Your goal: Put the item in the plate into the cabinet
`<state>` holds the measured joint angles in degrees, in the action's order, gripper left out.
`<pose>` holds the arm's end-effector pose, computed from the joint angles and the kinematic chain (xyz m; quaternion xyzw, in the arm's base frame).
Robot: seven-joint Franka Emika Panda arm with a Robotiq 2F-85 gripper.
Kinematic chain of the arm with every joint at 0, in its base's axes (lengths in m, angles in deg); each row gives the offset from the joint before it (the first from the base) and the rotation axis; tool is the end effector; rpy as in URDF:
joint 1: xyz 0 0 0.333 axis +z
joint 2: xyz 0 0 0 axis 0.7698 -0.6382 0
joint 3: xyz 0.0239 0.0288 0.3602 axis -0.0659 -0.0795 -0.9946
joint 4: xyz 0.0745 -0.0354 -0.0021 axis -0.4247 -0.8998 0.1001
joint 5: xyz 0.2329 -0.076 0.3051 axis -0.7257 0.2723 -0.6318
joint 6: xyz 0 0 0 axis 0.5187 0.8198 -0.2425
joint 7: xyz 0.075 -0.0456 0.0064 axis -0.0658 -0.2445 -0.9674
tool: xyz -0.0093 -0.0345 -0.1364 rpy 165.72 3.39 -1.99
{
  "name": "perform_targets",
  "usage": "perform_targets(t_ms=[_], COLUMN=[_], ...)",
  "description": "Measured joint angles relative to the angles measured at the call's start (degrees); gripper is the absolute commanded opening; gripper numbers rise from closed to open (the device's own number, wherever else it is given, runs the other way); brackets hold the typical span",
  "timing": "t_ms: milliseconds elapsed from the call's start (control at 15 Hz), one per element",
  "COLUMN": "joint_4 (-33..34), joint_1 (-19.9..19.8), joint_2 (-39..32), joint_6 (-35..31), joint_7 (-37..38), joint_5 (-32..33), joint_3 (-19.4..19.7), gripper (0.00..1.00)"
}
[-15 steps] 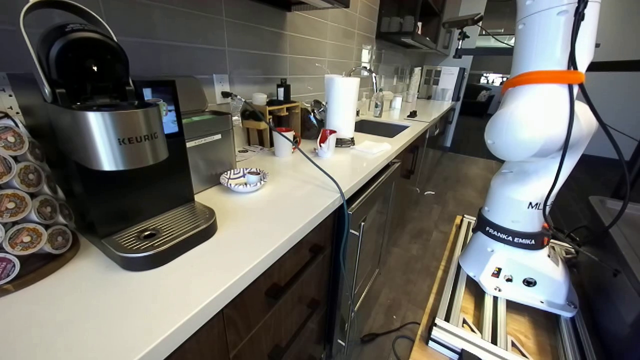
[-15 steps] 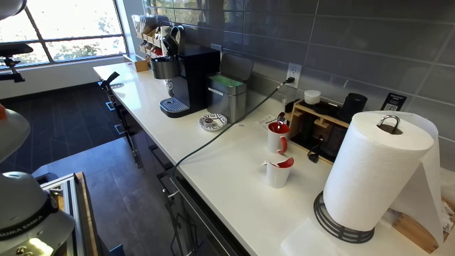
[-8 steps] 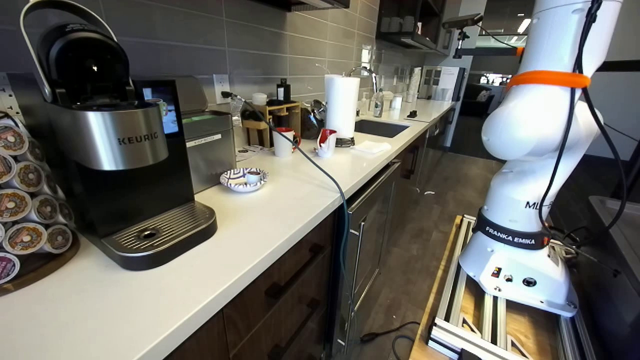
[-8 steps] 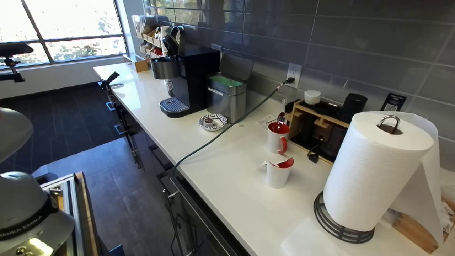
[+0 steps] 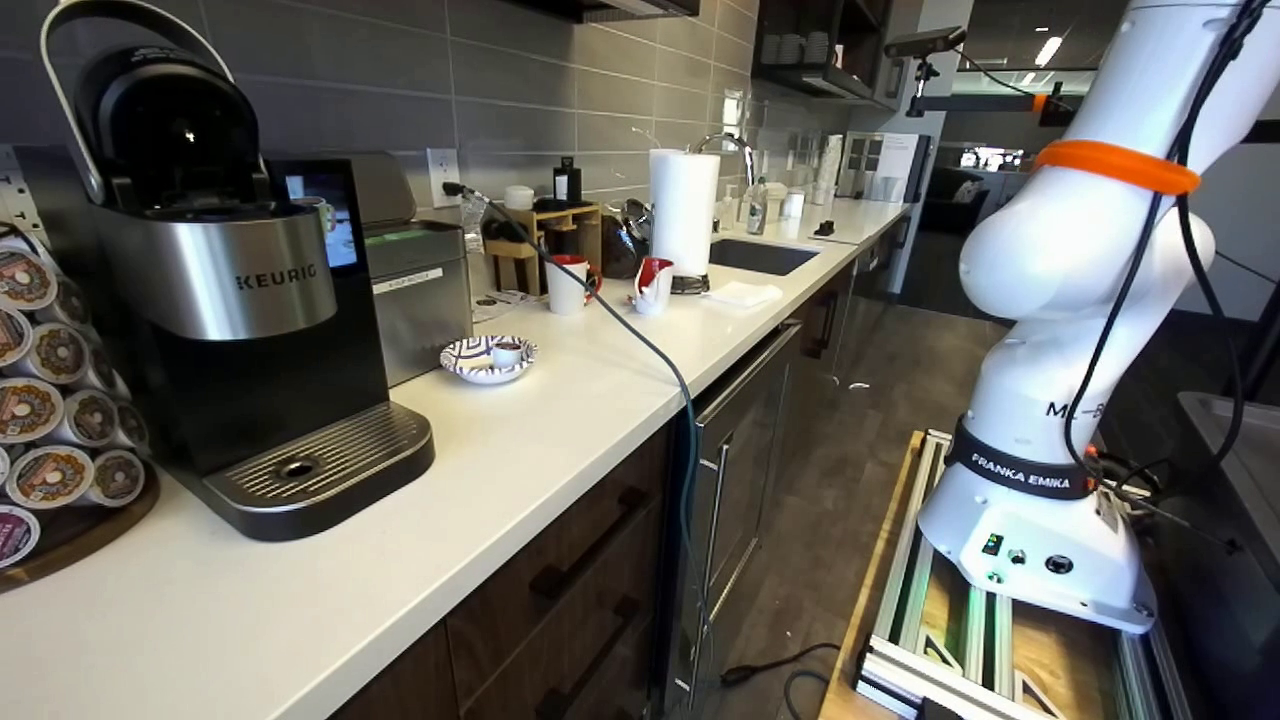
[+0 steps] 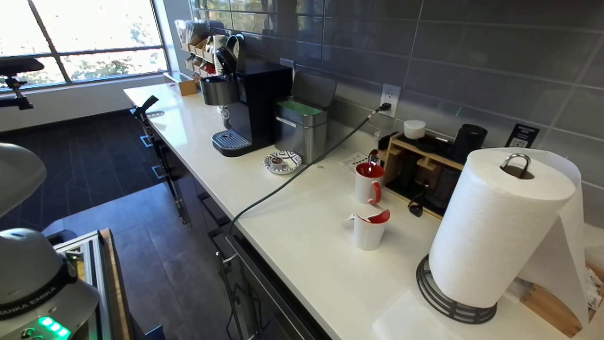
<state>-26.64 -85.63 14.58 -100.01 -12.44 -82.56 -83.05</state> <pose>0.4389 -0.2365 0.9969 -0.6160 0.1215 -0.7689 0.1210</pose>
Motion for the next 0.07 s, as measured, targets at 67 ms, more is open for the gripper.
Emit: perform_targets(t_ms=[67], joint_4=[-1.8], joint_1=[-0.04], joint_2=[1.88], joint_6=[-0.07], joint_7=[-2.03], joint_5=[-2.96], joint_3=[1.26], gripper=[1.0])
